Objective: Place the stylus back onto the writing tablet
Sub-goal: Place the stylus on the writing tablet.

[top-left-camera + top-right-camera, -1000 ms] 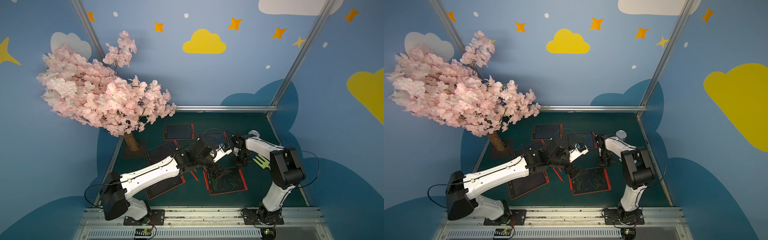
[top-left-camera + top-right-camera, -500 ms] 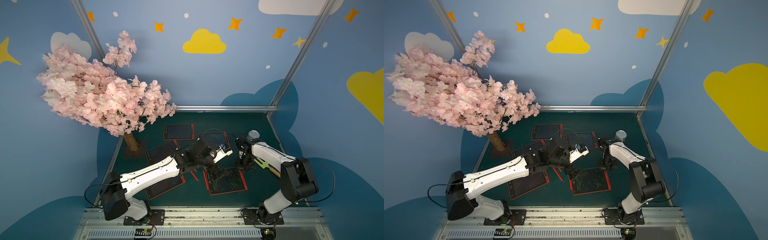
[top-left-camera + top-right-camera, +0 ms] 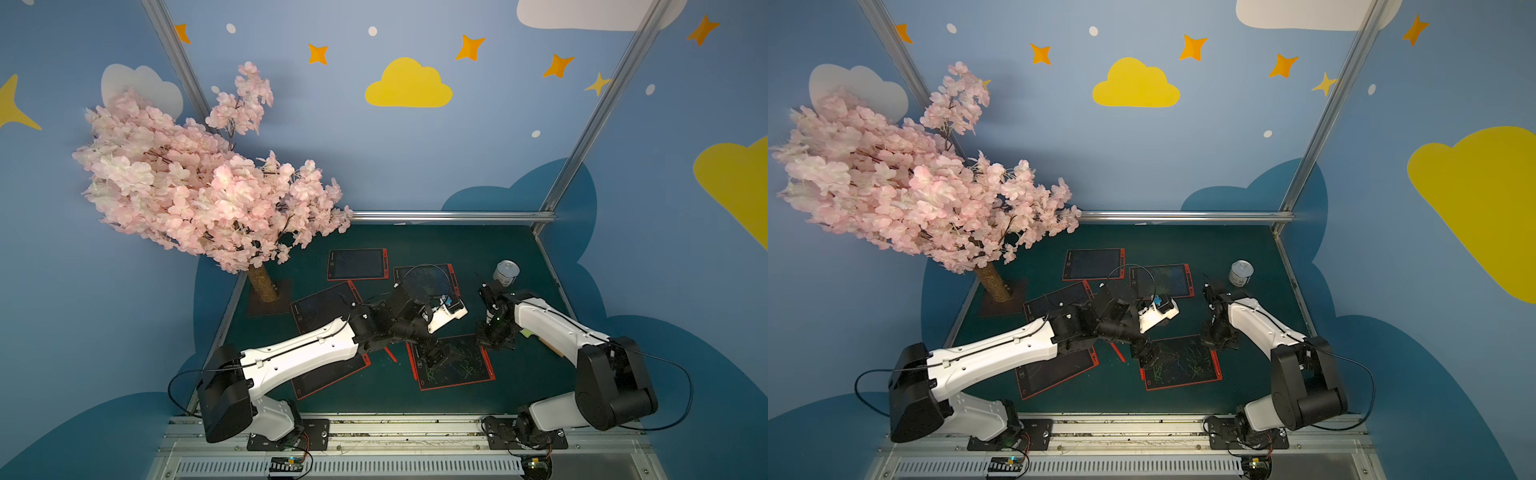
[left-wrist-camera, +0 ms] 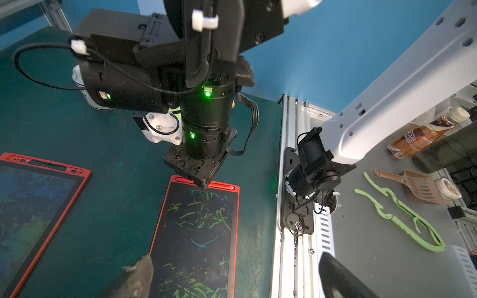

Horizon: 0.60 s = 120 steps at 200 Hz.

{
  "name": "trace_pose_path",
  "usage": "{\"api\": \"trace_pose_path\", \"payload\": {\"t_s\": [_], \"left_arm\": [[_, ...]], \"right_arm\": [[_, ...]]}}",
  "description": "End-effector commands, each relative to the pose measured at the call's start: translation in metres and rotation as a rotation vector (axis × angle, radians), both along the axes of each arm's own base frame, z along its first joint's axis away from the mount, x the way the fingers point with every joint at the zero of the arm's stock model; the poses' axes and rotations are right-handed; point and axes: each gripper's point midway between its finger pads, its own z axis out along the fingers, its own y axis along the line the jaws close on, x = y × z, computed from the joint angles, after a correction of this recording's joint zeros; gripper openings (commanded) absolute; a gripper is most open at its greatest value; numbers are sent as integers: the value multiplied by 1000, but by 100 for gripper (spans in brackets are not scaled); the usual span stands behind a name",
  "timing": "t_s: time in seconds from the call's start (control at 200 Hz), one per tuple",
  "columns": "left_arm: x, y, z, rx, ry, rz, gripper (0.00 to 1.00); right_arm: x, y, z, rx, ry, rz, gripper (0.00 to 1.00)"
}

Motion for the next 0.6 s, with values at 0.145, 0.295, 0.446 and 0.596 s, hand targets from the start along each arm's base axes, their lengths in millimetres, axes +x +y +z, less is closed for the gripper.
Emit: {"api": "trace_pose_path", "payload": {"t_s": [0.145,0.295,0.446,0.596], "left_arm": [[1,1,13,-25,-43,22,100],[1,1,10,-16,-43,21,99],[-1,1,12,-20,-45,14,99],[-1,2,12,-21,-53,9,99]], "right_arm": [[8,2,-6,54,-47,-70,0],[8,2,-11,53,-44,-68,0],[7,1,-16,47,-31,-67,0],[6,0,-20,43,-22,-67,0]]}}
